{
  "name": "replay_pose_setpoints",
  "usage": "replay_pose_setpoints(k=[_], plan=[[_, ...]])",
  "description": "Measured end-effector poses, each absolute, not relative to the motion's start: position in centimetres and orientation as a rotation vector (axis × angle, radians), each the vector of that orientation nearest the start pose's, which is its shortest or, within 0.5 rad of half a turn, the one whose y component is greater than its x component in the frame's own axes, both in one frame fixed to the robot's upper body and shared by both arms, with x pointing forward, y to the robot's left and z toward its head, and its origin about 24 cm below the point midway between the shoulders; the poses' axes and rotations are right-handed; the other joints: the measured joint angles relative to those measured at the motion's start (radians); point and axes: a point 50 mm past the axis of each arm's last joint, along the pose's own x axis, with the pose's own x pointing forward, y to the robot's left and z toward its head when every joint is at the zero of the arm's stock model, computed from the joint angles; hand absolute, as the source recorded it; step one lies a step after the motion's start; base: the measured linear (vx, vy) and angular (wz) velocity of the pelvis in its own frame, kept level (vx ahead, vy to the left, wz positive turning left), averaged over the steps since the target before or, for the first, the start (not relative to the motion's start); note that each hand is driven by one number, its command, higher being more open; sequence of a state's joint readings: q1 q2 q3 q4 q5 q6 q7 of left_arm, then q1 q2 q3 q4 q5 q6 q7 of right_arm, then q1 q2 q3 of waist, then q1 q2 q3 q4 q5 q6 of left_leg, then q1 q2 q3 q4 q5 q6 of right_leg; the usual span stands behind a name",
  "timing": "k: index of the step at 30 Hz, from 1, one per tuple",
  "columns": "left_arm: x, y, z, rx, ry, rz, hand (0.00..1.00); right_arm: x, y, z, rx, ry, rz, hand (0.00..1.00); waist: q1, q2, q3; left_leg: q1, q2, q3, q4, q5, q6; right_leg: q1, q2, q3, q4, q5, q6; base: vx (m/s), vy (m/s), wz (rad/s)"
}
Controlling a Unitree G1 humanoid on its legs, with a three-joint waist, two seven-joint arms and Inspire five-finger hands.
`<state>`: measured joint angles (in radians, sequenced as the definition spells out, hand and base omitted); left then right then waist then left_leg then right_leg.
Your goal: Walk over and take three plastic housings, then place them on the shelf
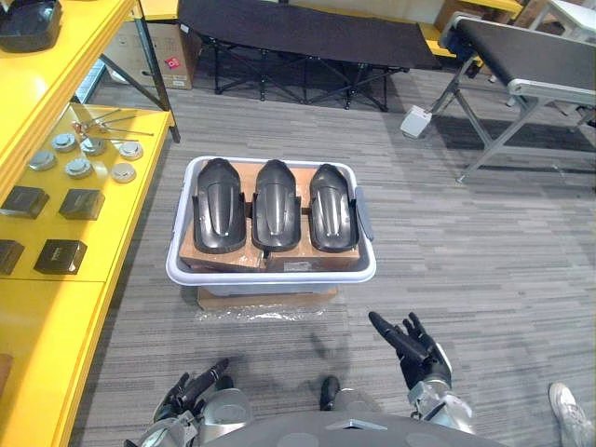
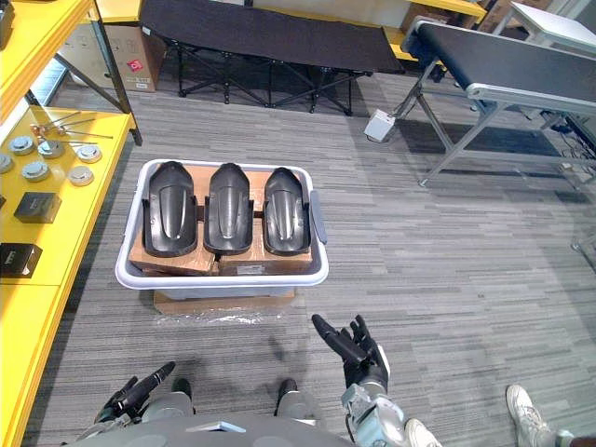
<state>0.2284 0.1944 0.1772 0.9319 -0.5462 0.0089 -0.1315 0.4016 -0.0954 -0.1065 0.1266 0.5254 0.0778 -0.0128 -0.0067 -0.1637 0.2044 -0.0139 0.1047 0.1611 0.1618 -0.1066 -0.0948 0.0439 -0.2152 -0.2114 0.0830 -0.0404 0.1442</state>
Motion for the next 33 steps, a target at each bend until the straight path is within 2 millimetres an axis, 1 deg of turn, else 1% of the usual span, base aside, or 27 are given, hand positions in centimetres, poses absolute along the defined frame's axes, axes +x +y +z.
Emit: replay_pose_setpoints(k=[1, 2, 3, 4, 6, 7, 8, 9, 10, 11, 12, 13, 15, 16, 18, 19, 20, 21, 22, 23, 26, 27, 28, 29, 31, 33], plan=[[6.0, 24.8, -15.0, -0.448, 0.984, 0.476, 1.0, 14.6, -22.5, -5.5, 0.387, 0.476, -0.334, 1.0, 0.004, 0.0, 0.006, -0.032, 0.011, -0.001, 0.043, -0.017, 0.002, -0.015, 0.006, 0.0, 0.002, 0.0, 0.001, -0.07, 0.004, 0.02], [6.4, 24.8, -14.8, -0.445, 0.973, 0.468, 1.0, 16.3, -23.5, -4.3, 0.353, 0.419, -0.345, 1.0, 0.004, 0.0, 0.017, -0.073, 0.02, -0.006, 0.097, -0.034, 0.005, -0.03, 0.016, 0.0, 0.005, 0.002, 0.002, -0.08, 0.002, 0.02], [6.6, 24.8, -14.7, -0.443, 0.966, 0.46, 1.0, 17.3, -24.0, -3.6, 0.34, 0.384, -0.355, 1.0, 0.004, 0.002, 0.025, -0.093, 0.03, -0.009, 0.122, -0.043, 0.007, -0.038, 0.023, -0.001, 0.005, 0.006, 0.0, -0.09, 0.01, 0.04], [7.7, 25.0, -14.2, -0.436, 0.931, 0.444, 1.0, 20.0, -25.2, -1.4, 0.31, 0.285, -0.379, 1.0, 0.011, 0.001, 0.064, -0.143, 0.045, -0.023, 0.178, -0.059, 0.007, -0.054, 0.04, -0.002, 0.002, 0.022, -0.007, -0.09, 0.011, 0.05], [8.6, 25.1, -13.9, -0.433, 0.901, 0.43, 1.0, 21.7, -25.7, 0.1, 0.295, 0.222, -0.391, 1.0, 0.022, -0.001, 0.091, -0.17, 0.05, -0.032, 0.198, -0.061, 0.007, -0.069, 0.046, -0.004, 0.001, 0.031, -0.011, -0.07, 0.011, 0.05], [9.7, 25.1, -13.6, -0.429, 0.872, 0.416, 1.0, 23.1, -26.2, 1.5, 0.274, 0.168, -0.399, 1.0, 0.037, -0.004, 0.118, -0.192, 0.051, -0.039, 0.208, -0.06, 0.008, -0.085, 0.048, -0.007, 0.001, 0.037, -0.011, -0.07, 0.014, 0.1], [10.3, 24.9, -13.3, -0.426, 0.854, 0.402, 1.0, 24.5, -26.5, 2.7, 0.258, 0.122, -0.406, 1.0, 0.043, -0.005, 0.138, -0.214, 0.049, -0.047, 0.215, -0.058, 0.011, -0.099, 0.048, -0.011, 0.001, 0.045, -0.014, -0.06, 0.016, 0.13], [10.7, 24.9, -13.2, -0.425, 0.846, 0.397, 1.0, 25.1, -26.6, 3.3, 0.254, 0.102, -0.413, 1.0, 0.048, -0.003, 0.149, -0.222, 0.048, -0.051, 0.218, -0.058, 0.012, -0.102, 0.048, -0.014, 0.0, 0.047, -0.015, -0.03, 0.022, 0.12], [11.4, 24.8, -13.0, -0.421, 0.829, 0.392, 1.0, 26.4, -26.6, 4.4, 0.256, 0.069, -0.425, 1.0, 0.064, 0.0, 0.172, -0.23, 0.045, -0.056, 0.218, -0.054, 0.016, -0.109, 0.046, -0.016, 0.001, 0.051, -0.016, -0.01, 0.022, 0.14], [11.8, 24.8, -12.7, -0.416, 0.811, 0.387, 1.0, 27.9, -26.5, 5.5, 0.258, 0.037, -0.429, 1.0, 0.07, 0.003, 0.193, -0.245, 0.042, -0.061, 0.219, -0.048, 0.018, -0.118, 0.045, -0.019, 0.0, 0.055, -0.018, -0.01, 0.021, 0.13], [12.0, 24.8, -12.7, -0.415, 0.806, 0.385, 1.0, 28.7, -26.6, 6.3, 0.256, 0.019, -0.429, 1.0, 0.073, 0.004, 0.201, -0.256, 0.041, -0.063, 0.219, -0.045, 0.019, -0.128, 0.044, -0.022, 0.001, 0.058, -0.02, -0.01, 0.016, 0.14], [12.4, 24.8, -12.5, -0.414, 0.791, 0.377, 1.0, 29.8, -26.9, 7.4, 0.247, -0.006, -0.435, 1.0, 0.081, 0.009, 0.216, -0.27, 0.039, -0.066, 0.217, -0.038, 0.02, -0.139, 0.044, -0.027, 0.0, 0.064, -0.021, -0.01, 0.016, 0.14], [13.4, 24.2, -12.3, -0.418, 0.777, 0.353, 1.0, 32.1, -28.3, 10.5, 0.204, -0.062, -0.451, 1.0, 0.096, 0.03, 0.237, -0.3, 0.026, -0.08, 0.203, -0.018, 0.023, -0.169, 0.037, -0.035, 0.0, 0.072, -0.023, 0.0, 0.015, 0.2], [13.5, 24.0, -12.3, -0.416, 0.773, 0.343, 1.0, 32.7, -28.5, 11.3, 0.194, -0.077, -0.451, 1.0, 0.099, 0.034, 0.245, -0.3, 0.022, -0.08, 0.196, -0.01, 0.024, -0.171, 0.033, -0.037, 0.001, 0.073, -0.023, 0.02, 0.009, 0.16], [14.2, 23.5, -12.2, -0.419, 0.762, 0.317, 1.0, 34.1, -29.2, 14.5, 0.125, -0.133, -0.456, 1.0, 0.11, 0.056, 0.261, -0.31, 0.01, -0.088, 0.178, 0.006, 0.027, -0.187, 0.024, -0.039, 0.006, 0.076, -0.021, 0.01, 0.005, 0.09], [14.3, 23.4, -12.2, -0.417, 0.758, 0.312, 1.0, 34.4, -29.3, 15.2, 0.096, -0.142, -0.461, 1.0, 0.111, 0.06, 0.263, -0.316, 0.009, -0.09, 0.178, 0.006, 0.028, -0.193, 0.022, -0.042, 0.008, 0.076, -0.021, 0.01, 0.007, 0.08], [14.4, 23.4, -12.1, -0.417, 0.747, 0.308, 1.0, 35.1, -29.6, 16.4, 0.056, -0.148, -0.469, 1.0, 0.111, 0.067, 0.268, -0.333, 0.006, -0.095, 0.179, 0.011, 0.03, -0.212, 0.019, -0.044, 0.021, 0.076, -0.021, 0.0, 0.009, 0.1], [14.7, 23.2, -12.1, -0.42, 0.745, 0.301, 1.0, 35.4, -29.9, 16.9, 0.029, -0.146, -0.481, 1.0, 0.112, 0.074, 0.274, -0.337, 0.004, -0.099, 0.179, 0.013, 0.032, -0.217, 0.017, -0.047, 0.027, 0.076, -0.021, -0.01, 0.025, 0.22], [15.2, 22.8, -12.0, -0.419, 0.743, 0.278, 1.0, 35.6, -30.9, 17.6, -0.006, -0.134, -0.518, 1.0, 0.115, 0.091, 0.285, -0.345, -0.004, -0.112, 0.178, 0.02, 0.035, -0.223, 0.009, -0.059, 0.04, 0.076, -0.021, -0.01, 0.043, 0.27], [15.5, 22.4, -12.0, -0.423, 0.737, 0.257, 1.0, 35.8, -31.6, 18.1, -0.017, -0.12, -0.55, 1.0, 0.116, 0.104, 0.292, -0.352, -0.01, -0.117, 0.175, 0.023, 0.039, -0.233, 0.003, -0.059, 0.051, 0.076, -0.021, -0.02, 0.049, 0.25], [15.7, 21.8, -12.0, -0.445, 0.725, 0.247, 1.0, 36.5, -31.9, 18.5, -0.025, -0.081, -0.573, 1.0, 0.122, 0.116, 0.297, -0.374, -0.024, -0.118, 0.176, 0.029, 0.045, -0.26, -0.012, -0.06, 0.067, 0.075, -0.02, -0.01, 0.047, 0.08], [16.1, 21.5, -12.0, -0.45, 0.723, 0.236, 1.0, 36.5, -32.4, 18.6, -0.06, -0.054, -0.583, 1.0, 0.131, 0.13, 0.304, -0.382, -0.027, -0.121, 0.183, 0.03, 0.046, -0.268, -0.016, -0.061, 0.08, 0.076, -0.02, -0.02, 0.035, 0.07], [16.3, 21.3, -12.0, -0.452, 0.724, 0.228, 1.0, 36.4, -32.7, 18.6, -0.074, -0.042, -0.591, 1.0, 0.136, 0.136, 0.306, -0.384, -0.028, -0.123, 0.184, 0.031, 0.047, -0.271, -0.019, -0.062, 0.083, 0.075, -0.02, -0.05, 0.047, 0.2], [16.6, 20.8, -12.0, -0.454, 0.725, 0.206, 1.0, 36.4, -33.4, 18.9, -0.133, -0.011, -0.611, 1.0, 0.139, 0.156, 0.312, -0.398, -0.039, -0.136, 0.184, 0.036, 0.054, -0.28, -0.027, -0.08, 0.094, 0.075, -0.019, -0.08, 0.05, 0.2], [16.8, 20.6, -12.0, -0.471, 0.719, 0.202, 1.0, 36.6, -33.7, 19.6, -0.141, 0.0, -0.623, 1.0, 0.14, 0.168, 0.316, -0.416, -0.044, -0.142, 0.186, 0.038, 0.057, -0.297, -0.032, -0.086, 0.101, 0.075, -0.019, -0.08, 0.029, 0.13], [17.0, 20.3, -12.0, -0.479, 0.717, 0.194, 1.0, 36.5, -34.3, 20.1, -0.2, 0.015, -0.645, 1.0, 0.144, 0.182, 0.317, -0.43, -0.049, -0.148, 0.189, 0.044, 0.059, -0.311, -0.037, -0.089, 0.112, 0.073, -0.017, -0.07, 0.013, 0.07]])
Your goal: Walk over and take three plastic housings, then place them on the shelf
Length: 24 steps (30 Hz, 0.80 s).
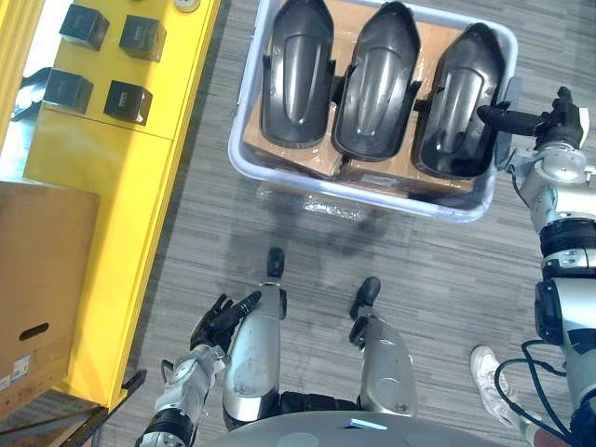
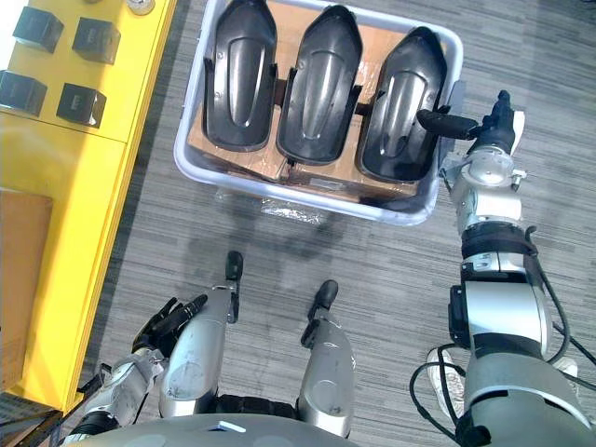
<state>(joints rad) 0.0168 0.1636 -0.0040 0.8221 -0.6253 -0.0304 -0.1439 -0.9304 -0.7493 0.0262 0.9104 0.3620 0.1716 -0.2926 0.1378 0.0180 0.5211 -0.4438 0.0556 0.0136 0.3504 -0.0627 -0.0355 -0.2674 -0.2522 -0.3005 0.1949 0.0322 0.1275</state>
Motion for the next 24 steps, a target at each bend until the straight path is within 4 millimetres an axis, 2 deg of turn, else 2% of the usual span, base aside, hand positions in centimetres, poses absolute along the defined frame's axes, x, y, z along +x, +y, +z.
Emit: replay_pose_setpoints(k=[2, 4, 9, 10, 14, 16, 18, 24], plan=[[17.0, 20.2, -12.0, -0.485, 0.715, 0.196, 1.0, 36.5, -34.5, 20.3, -0.213, 0.025, -0.644, 1.0, -0.001, 0.002, 0.001, -0.006, -0.007, -0.001, 0.002, 0.003, 0.001, -0.007, -0.007, 0.0, 0.007, -0.01, 0.008, -0.06, 0.006, 0.06], [17.3, 19.6, -12.0, -0.487, 0.713, 0.168, 1.0, 36.0, -35.7, 21.1, -0.266, 0.045, -0.66, 1.0, 0.0, 0.029, 0.005, -0.025, -0.009, -0.01, 0.015, 0.004, 0.003, -0.024, -0.011, -0.003, 0.029, -0.016, 0.008, -0.08, 0.011, 0.08], [17.3, 19.4, -12.1, -0.512, 0.713, 0.173, 1.0, 36.0, -36.2, 21.6, -0.372, 0.091, -0.654, 1.0, 0.0, 0.05, 0.008, -0.049, -0.009, -0.016, 0.009, 0.023, 0.002, -0.048, -0.01, -0.008, 0.032, -0.017, 0.006, -0.06, -0.007, 0.04], [17.3, 19.3, -12.1, -0.512, 0.713, 0.171, 1.0, 36.1, -36.0, 21.6, -0.419, 0.108, -0.639, 0.0, 0.0, 0.056, 0.009, -0.052, -0.009, -0.018, 0.006, 0.027, 0.001, -0.05, -0.01, -0.011, 0.033, -0.018, 0.005, -0.05, -0.014, 0.04], [17.2, 19.3, -12.1, -0.518, 0.71, 0.172, 1.0, 36.4, -35.6, 22.0, -0.49, 0.12, -0.602, 0.0, 0.0, 0.061, 0.009, -0.06, -0.009, -0.022, -0.024, 0.052, -0.001, -0.074, -0.014, -0.012, 0.043, -0.019, 0.004, -0.03, -0.022, 0.05], [17.3, 19.2, -12.1, -0.511, 0.705, 0.165, 1.0, 36.2, -36.0, 22.6, -0.539, 0.122, -0.61, 0.0, 0.005, 0.065, 0.009, -0.064, -0.009, -0.026, -0.025, 0.056, -0.002, -0.079, -0.014, -0.015, 0.049, -0.021, 0.0, -0.02, -0.019, 0.05], [17.3, 19.1, -12.1, -0.519, 0.701, 0.166, 1.0, 35.3, -37.4, 23.7, -0.599, 0.125, -0.661, 0.0, 0.007, 0.068, 0.01, -0.071, -0.008, -0.035, -0.026, 0.061, -0.002, -0.082, -0.014, -0.024, 0.051, -0.021, -0.001, -0.01, -0.012, 0.1], [17.3, 19.0, -12.1, -0.529, 0.7, 0.161, 1.0, 35.3, -37.4, 23.8, -0.628, 0.141, -0.64, 0.0, 0.014, 0.069, 0.009, -0.071, -0.007, -0.037, -0.028, 0.066, -0.003, -0.082, -0.013, -0.026, 0.055, -0.023, -0.003, 0.0, -0.001, 0.01]])
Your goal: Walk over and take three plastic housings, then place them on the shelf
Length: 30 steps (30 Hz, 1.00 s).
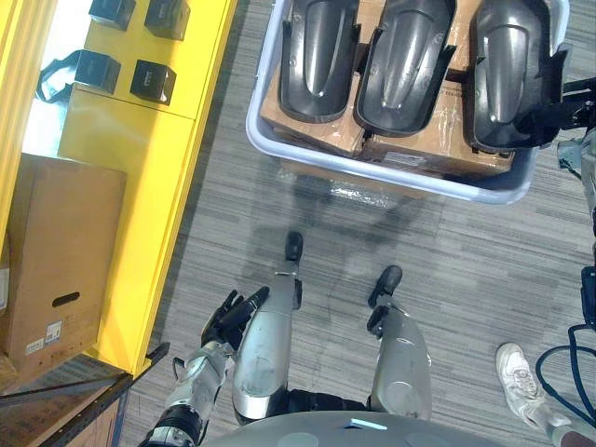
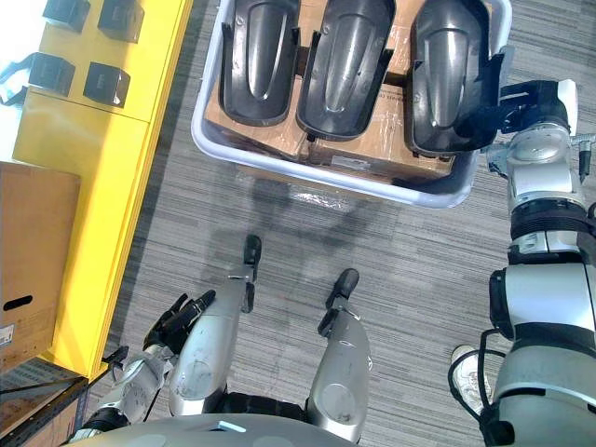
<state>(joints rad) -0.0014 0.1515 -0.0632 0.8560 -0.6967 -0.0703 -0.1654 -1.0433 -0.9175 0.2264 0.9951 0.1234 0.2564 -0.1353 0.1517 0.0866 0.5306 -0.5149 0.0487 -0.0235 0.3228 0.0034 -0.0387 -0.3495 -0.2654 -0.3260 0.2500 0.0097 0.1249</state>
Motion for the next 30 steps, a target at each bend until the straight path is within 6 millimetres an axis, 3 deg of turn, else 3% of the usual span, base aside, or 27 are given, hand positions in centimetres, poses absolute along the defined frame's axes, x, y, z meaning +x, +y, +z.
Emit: replay_pose_setpoints(k=[7, 19, 25, 28, 30], plan=[[17.3, 18.9, -12.1, -0.533, 0.697, 0.151, 1.0, 35.7, -36.9, 24.0, -0.63, 0.133, -0.621, 0.0, 0.009, 0.0, 0.0, 0.002, 0.0, -0.003, -0.014, 0.015, -0.001, 0.002, 0.0, -0.008, 0.007, -0.003, -0.004, 0.0, -0.002, 0.04], [16.9, 19.0, -12.3, -0.523, 0.703, 0.155, 1.0, 34.9, -38.0, 22.6, -0.604, 0.168, -0.698, 0.0, 0.007, -0.001, 0.0, 0.059, -0.001, 0.006, -0.07, 0.044, -0.002, 0.028, -0.004, -0.006, 0.01, -0.005, -0.007, 0.0, -0.001, 0.01], [16.6, 19.2, -11.9, -0.515, 0.643, 0.161, 1.0, 34.6, -37.7, 23.2, -0.589, 0.012, -0.806, 0.0, -0.013, -0.012, 0.002, 0.158, -0.002, 0.016, -0.16, 0.078, -0.008, 0.093, -0.003, -0.001, -0.015, -0.005, -0.007, 0.0, 0.0, 0.0], [17.0, 19.0, -10.5, -0.636, 0.529, 0.173, 1.0, 33.7, -36.8, 24.4, -0.644, -0.186, -0.858, 0.0, -0.021, -0.026, 0.005, 0.24, 0.0, 0.02, -0.234, 0.103, -0.011, 0.153, 0.004, -0.003, -0.05, -0.003, -0.004, 0.04, -0.019, -0.01], [17.4, 19.5, -9.6, -0.694, 0.457, 0.2, 1.0, 33.7, -35.6, 24.4, -0.65, -0.274, -0.862, 0.0, -0.029, -0.049, 0.002, 0.305, 0.006, 0.023, -0.285, 0.116, -0.016, 0.203, 0.012, -0.01, -0.07, -0.003, -0.004, 0.07, -0.038, -0.04]])
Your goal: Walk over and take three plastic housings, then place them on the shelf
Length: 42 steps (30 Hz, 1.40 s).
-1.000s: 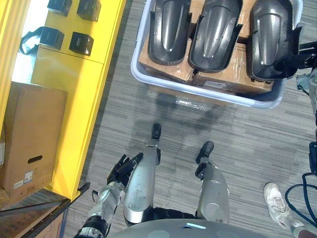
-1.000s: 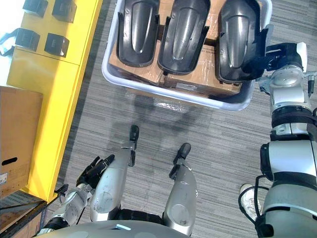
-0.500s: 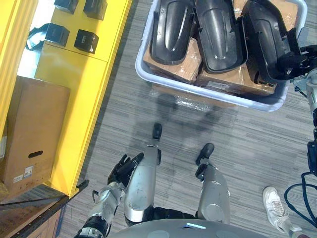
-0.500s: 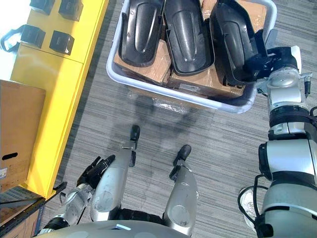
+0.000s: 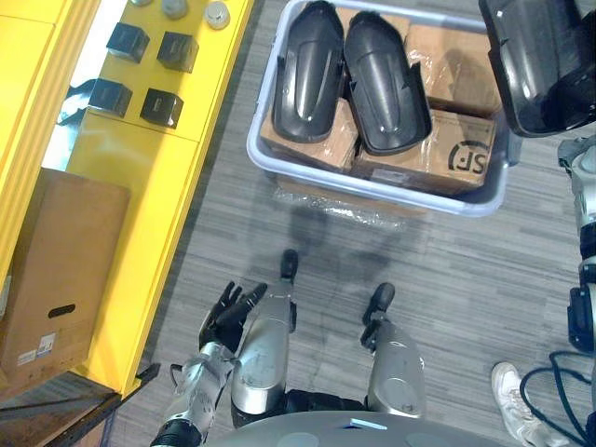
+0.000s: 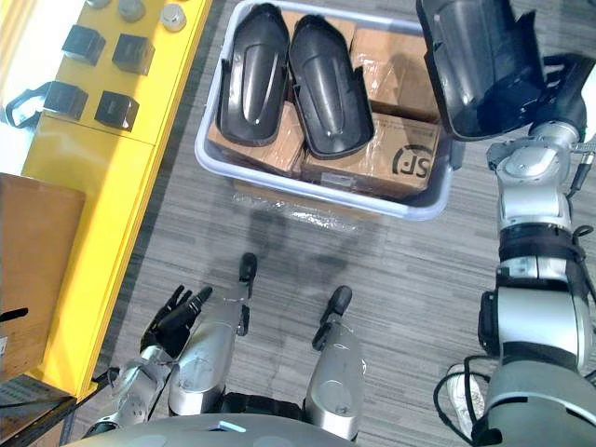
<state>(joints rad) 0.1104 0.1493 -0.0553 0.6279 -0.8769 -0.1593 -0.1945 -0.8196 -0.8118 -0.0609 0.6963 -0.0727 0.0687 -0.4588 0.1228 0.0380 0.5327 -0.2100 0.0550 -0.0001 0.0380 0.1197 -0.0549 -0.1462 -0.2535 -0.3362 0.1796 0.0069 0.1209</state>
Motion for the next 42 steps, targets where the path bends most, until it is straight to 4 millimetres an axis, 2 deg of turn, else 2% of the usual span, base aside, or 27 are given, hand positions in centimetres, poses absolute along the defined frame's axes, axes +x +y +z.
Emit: replay_pose_setpoints(k=[2, 4, 5, 6, 7, 8, 10, 12, 14, 15, 19, 21, 23, 26, 29, 33, 42], plan=[[18.2, 21.0, -8.0, -0.717, 0.345, 0.258, 1.0, 33.5, -33.7, 23.3, -0.659, -0.364, -0.86, 0.0, -0.001, -0.046, -0.032, 0.065, 0.009, 0.004, -0.051, 0.007, -0.009, 0.054, 0.016, -0.014, -0.034, -0.001, -0.001, 0.1, -0.057, -0.05], [19.1, 22.0, -6.3, -0.647, 0.244, 0.283, 1.0, 33.2, -32.5, 22.3, -0.669, -0.412, -0.854, 0.0, -0.005, -0.08, -0.066, 0.094, 0.014, 0.003, -0.086, 0.014, -0.014, 0.082, 0.027, -0.021, -0.06, -0.001, -0.002, 0.13, -0.048, 0.03], [19.7, 22.4, -4.9, -0.604, 0.178, 0.277, 1.0, 32.8, -32.0, 21.5, -0.69, -0.432, -0.852, 0.0, -0.007, -0.096, -0.09, 0.115, 0.019, 0.002, -0.111, 0.018, -0.015, 0.1, 0.031, -0.027, -0.075, -0.001, -0.002, 0.13, -0.056, 0.07], [20.0, 22.5, -4.1, -0.584, 0.144, 0.271, 1.0, 32.7, -31.7, 21.1, -0.696, -0.442, -0.847, 0.0, -0.006, -0.101, -0.106, 0.122, 0.021, 0.002, -0.121, 0.02, -0.015, 0.106, 0.032, -0.032, -0.082, -0.001, -0.002, 0.14, -0.051, 0.13], [20.7, 22.6, -2.5, -0.563, 0.076, 0.253, 1.0, 32.4, -31.0, 20.3, -0.714, -0.457, -0.838, 0.0, -0.011, -0.108, -0.136, 0.126, 0.017, -0.002, -0.121, 0.02, -0.015, 0.123, 0.031, -0.044, -0.097, 0.001, 0.001, 0.14, -0.035, 0.15], [21.3, 22.5, -0.8, -0.546, 0.007, 0.231, 1.0, 32.2, -30.3, 19.7, -0.731, -0.474, -0.82, 0.0, -0.014, -0.109, -0.157, 0.14, 0.013, -0.001, -0.121, 0.018, -0.015, 0.149, 0.03, -0.049, -0.113, 0.003, 0.005, 0.13, -0.022, 0.17], [21.8, 22.3, 1.3, -0.545, -0.08, 0.2, 1.0, 31.8, -29.5, 18.9, -0.752, -0.494, -0.794, 0.0, -0.019, -0.106, -0.194, 0.147, 0.007, 0.001, -0.121, 0.018, -0.015, 0.173, 0.026, -0.071, -0.132, 0.006, 0.009, 0.11, -0.009, 0.15], [22.4, 21.7, 4.3, -0.548, -0.197, 0.141, 1.0, 31.5, -28.2, 18.3, -0.757, -0.535, -0.767, 0.0, -0.018, -0.093, -0.239, 0.17, 0.004, 0.013, -0.121, 0.018, -0.016, 0.202, 0.025, -0.076, -0.15, 0.012, 0.017, 0.11, -0.012, 0.04], [23.0, 20.9, 5.7, -0.561, -0.249, 0.087, 1.0, 31.3, -27.4, 18.7, -0.753, -0.581, -0.759, 0.0, -0.019, -0.074, -0.259, 0.191, 0.002, 0.023, -0.121, 0.018, -0.016, 0.228, 0.024, -0.079, -0.162, 0.015, 0.022, 0.05, -0.018, -0.04], [23.4, 20.0, 6.1, -0.58, -0.247, 0.047, 1.0, 31.1, -26.8, 19.2, -0.739, -0.626, -0.763, 0.0, -0.019, -0.059, -0.281, 0.199, 0.002, 0.029, -0.121, 0.018, -0.016, 0.238, 0.025, -0.08, -0.167, 0.016, 0.023, 0.02, -0.022, -0.05], [23.9, 17.9, 5.6, -0.607, -0.178, -0.033, 1.0, 30.9, -25.0, 19.9, -0.689, -0.714, -0.724, 0.0, -0.025, -0.044, -0.318, 0.215, 0.008, 0.048, -0.122, 0.017, -0.017, 0.243, 0.027, -0.072, -0.167, 0.017, 0.024, -0.03, -0.013, -0.13], [24.1, 16.2, 5.2, -0.629, -0.12, -0.055, 1.0, 31.2, -23.1, 19.4, -0.652, -0.726, -0.664, 0.0, -0.053, -0.05, -0.343, 0.221, 0.01, 0.056, -0.124, 0.016, -0.019, 0.247, 0.029, -0.073, -0.171, 0.017, 0.023, -0.1, -0.013, -0.11], [24.7, 15.1, 5.4, -0.636, -0.092, -0.074, 1.0, 31.4, -21.8, 18.8, -0.63, -0.722, -0.621, 0.0, -0.061, -0.048, -0.351, 0.224, 0.015, 0.076, -0.127, 0.006, -0.018, 0.251, 0.034, -0.073, -0.187, 0.025, 0.022, -0.11, 0.0, -0.1], [25.6, 14.2, 6.1, -0.661, -0.1, -0.07, 1.0, 31.8, -19.1, 17.7, -0.592, -0.713, -0.527, 0.0, -0.071, -0.047, -0.355, 0.226, 0.023, 0.091, -0.127, -0.002, -0.022, 0.253, 0.043, -0.072, -0.206, 0.041, 0.018, -0.13, 0.005, -0.12], [25.8, 13.8, 6.4, -0.668, -0.103, -0.075, 1.0, 31.8, -17.3, 16.9, -0.575, -0.701, -0.46, 0.0, -0.07, -0.042, -0.376, 0.221, 0.026, 0.095, -0.127, 0.003, -0.022, 0.254, 0.05, -0.073, -0.221, 0.049, 0.011, -0.09, -0.011, -0.04], [25.8, 13.1, 6.3, -0.668, -0.088, -0.1, 1.0, 31.8, -16.1, 16.5, -0.556, -0.709, -0.415, 0.0, -0.068, -0.037, -0.4, 0.219, 0.025, 0.098, -0.127, 0.011, -0.016, 0.256, 0.05, -0.073, -0.233, 0.065, 0.011, -0.01, -0.001, 0.0], [26.2, 10.7, 6.5, -0.748, 0.006, -0.25, 1.0, 32.3, -13.5, 13.2, -0.557, -0.603, -0.311, 0.0, -0.074, -0.037, -0.421, 0.225, 0.023, 0.101, -0.128, 0.021, -0.013, 0.263, 0.048, -0.074, -0.237, 0.072, 0.008, 0.0, 0.0, 0.0]])
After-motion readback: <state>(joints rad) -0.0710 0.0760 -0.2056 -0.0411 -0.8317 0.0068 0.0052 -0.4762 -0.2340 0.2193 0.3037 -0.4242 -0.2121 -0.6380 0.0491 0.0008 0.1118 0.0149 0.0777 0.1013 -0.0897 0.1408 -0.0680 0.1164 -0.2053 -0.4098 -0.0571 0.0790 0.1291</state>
